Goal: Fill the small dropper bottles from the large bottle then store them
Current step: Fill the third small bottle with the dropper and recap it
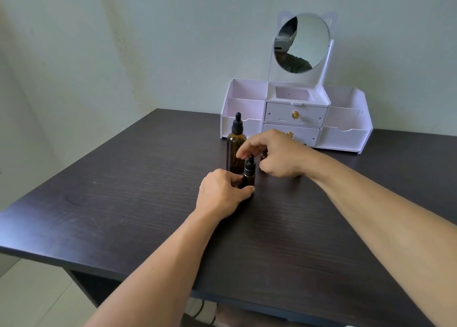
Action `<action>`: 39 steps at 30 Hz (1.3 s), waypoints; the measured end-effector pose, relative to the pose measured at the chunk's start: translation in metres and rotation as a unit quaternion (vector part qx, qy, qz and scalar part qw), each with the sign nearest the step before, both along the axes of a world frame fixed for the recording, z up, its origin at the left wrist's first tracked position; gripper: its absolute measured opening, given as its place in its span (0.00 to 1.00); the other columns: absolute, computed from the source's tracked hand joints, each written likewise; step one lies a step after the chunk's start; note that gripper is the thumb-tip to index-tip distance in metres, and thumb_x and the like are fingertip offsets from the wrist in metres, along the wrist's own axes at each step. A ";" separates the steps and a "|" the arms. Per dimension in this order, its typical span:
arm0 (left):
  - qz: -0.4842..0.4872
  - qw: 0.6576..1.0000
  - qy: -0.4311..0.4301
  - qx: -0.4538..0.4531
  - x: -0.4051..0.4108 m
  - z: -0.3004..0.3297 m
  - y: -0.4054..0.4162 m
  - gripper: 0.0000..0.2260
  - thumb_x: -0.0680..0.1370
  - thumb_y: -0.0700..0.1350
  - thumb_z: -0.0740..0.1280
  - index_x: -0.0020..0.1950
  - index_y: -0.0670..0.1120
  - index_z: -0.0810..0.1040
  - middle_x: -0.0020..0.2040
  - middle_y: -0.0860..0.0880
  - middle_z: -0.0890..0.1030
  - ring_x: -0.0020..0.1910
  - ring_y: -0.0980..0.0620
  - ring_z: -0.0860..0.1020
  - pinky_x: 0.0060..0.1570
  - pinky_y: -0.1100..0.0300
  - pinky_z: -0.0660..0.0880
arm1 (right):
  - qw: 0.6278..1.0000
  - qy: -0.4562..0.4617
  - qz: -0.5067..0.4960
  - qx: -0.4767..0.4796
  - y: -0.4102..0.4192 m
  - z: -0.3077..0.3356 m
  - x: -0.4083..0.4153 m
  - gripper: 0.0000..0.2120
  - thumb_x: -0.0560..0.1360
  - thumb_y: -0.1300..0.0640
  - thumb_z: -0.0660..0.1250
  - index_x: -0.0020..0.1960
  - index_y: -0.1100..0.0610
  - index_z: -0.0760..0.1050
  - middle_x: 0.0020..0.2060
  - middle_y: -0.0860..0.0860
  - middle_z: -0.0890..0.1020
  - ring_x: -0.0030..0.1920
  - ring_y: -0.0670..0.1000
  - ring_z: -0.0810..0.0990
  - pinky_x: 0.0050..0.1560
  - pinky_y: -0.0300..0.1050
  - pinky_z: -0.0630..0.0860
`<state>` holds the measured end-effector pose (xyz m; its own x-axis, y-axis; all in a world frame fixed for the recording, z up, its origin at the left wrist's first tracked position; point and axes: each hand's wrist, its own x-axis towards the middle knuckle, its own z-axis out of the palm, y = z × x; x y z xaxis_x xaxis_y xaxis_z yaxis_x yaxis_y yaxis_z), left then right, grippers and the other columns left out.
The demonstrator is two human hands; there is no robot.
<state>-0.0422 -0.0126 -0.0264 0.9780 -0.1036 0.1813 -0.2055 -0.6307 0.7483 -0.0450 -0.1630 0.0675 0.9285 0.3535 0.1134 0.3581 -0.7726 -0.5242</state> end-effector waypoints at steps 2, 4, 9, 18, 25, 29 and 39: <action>-0.001 1.000 -0.003 0.005 0.000 0.000 0.000 0.13 0.73 0.55 0.73 0.55 0.53 0.84 0.29 0.57 0.73 0.29 0.58 0.73 0.28 0.69 0.64 | 1.000 -0.016 -0.016 0.020 0.001 -0.002 0.001 0.16 0.68 0.62 0.70 0.53 0.49 0.80 0.47 0.46 0.82 0.48 0.45 0.80 0.49 0.40 0.76; -0.001 1.000 -0.006 0.005 0.000 0.000 0.000 0.12 0.73 0.55 0.73 0.54 0.53 0.85 0.29 0.56 0.74 0.29 0.58 0.73 0.28 0.68 0.64 | 0.998 -0.045 -0.027 -0.018 0.003 -0.006 0.003 0.12 0.69 0.52 0.74 0.52 0.49 0.80 0.45 0.46 0.82 0.45 0.45 0.79 0.49 0.42 0.77; 0.008 1.000 -0.011 0.007 0.000 -0.001 0.000 0.12 0.72 0.55 0.73 0.52 0.51 0.85 0.27 0.56 0.71 0.28 0.58 0.71 0.28 0.68 0.62 | 0.999 -0.005 0.014 0.035 0.004 -0.004 -0.001 0.21 0.67 0.72 0.63 0.53 0.51 0.79 0.44 0.46 0.84 0.49 0.47 0.81 0.43 0.37 0.73; 0.005 1.000 -0.009 0.001 0.000 -0.001 0.000 0.13 0.72 0.55 0.73 0.54 0.52 0.85 0.29 0.56 0.73 0.30 0.59 0.73 0.29 0.68 0.64 | 0.993 -0.100 -0.030 -0.055 0.006 -0.002 -0.002 0.08 0.73 0.57 0.71 0.51 0.50 0.81 0.48 0.47 0.82 0.48 0.47 0.78 0.52 0.44 0.75; 0.006 1.000 -0.011 0.001 0.000 -0.002 0.001 0.16 0.71 0.57 0.73 0.57 0.53 0.84 0.37 0.55 0.79 0.39 0.57 0.78 0.40 0.62 0.74 | 0.979 -0.176 -0.101 0.008 -0.016 0.015 -0.013 0.04 0.72 0.54 0.72 0.46 0.49 0.81 0.41 0.45 0.82 0.40 0.43 0.78 0.49 0.42 0.73; 0.012 1.000 -0.020 0.002 -0.001 -0.002 0.000 0.16 0.72 0.56 0.73 0.58 0.54 0.83 0.34 0.56 0.78 0.38 0.57 0.77 0.41 0.62 0.74 | 0.965 -0.165 -0.198 0.048 -0.039 -0.011 -0.019 0.05 0.70 0.57 0.74 0.46 0.54 0.81 0.40 0.47 0.82 0.42 0.48 0.78 0.47 0.40 0.72; 0.016 0.999 -0.038 0.008 0.000 -0.003 0.000 0.14 0.73 0.54 0.72 0.56 0.51 0.83 0.30 0.57 0.74 0.31 0.58 0.73 0.33 0.65 0.68 | 0.941 -0.180 -0.287 0.016 -0.046 -0.077 -0.017 0.06 0.70 0.55 0.71 0.45 0.55 0.78 0.39 0.51 0.83 0.42 0.54 0.81 0.45 0.46 0.78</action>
